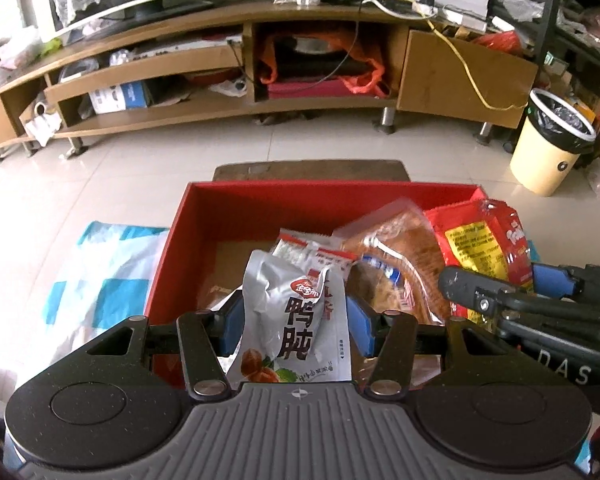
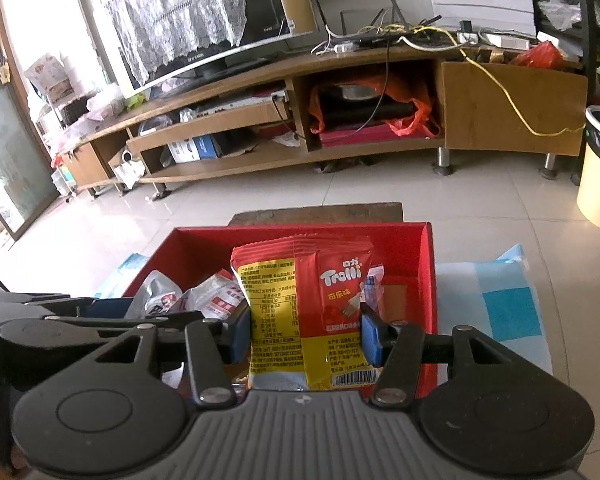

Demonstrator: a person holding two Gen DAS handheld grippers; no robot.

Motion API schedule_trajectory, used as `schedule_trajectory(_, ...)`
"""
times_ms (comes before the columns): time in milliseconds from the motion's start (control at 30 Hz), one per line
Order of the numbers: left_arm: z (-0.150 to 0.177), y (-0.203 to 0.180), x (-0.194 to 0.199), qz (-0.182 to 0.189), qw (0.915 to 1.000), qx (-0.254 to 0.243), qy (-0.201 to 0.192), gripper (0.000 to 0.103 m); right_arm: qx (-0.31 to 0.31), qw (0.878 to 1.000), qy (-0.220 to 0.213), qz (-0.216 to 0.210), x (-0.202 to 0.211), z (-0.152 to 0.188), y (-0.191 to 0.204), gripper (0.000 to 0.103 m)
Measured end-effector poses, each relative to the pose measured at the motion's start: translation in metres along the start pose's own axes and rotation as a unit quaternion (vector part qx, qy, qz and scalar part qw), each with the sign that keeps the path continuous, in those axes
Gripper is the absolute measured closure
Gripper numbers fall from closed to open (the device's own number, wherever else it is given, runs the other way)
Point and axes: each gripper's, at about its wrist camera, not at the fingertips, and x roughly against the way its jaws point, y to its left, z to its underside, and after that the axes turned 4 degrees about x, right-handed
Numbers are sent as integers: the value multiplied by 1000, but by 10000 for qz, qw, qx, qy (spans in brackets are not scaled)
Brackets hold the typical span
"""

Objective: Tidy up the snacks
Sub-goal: 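Carry the duck packet with the left tool while the right tool carries the Trolli bag to the box, then lower both packets into the red box and open both tools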

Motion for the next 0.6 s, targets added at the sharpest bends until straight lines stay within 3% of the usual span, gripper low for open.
schedule_trajectory(133,2,2,-5,-83,9999,-56,50,41,68,10000,45,55,-9,1,1,52)
schedule_trajectory(267,3,2,-5,-232,9997,-88,31,27,111,9998,70,138,-13,1,0,52)
schedule_trajectory(600,4,2,1,-273,9996,-106,-10,19,130,9996,-70,228,-5,0,-1,47)
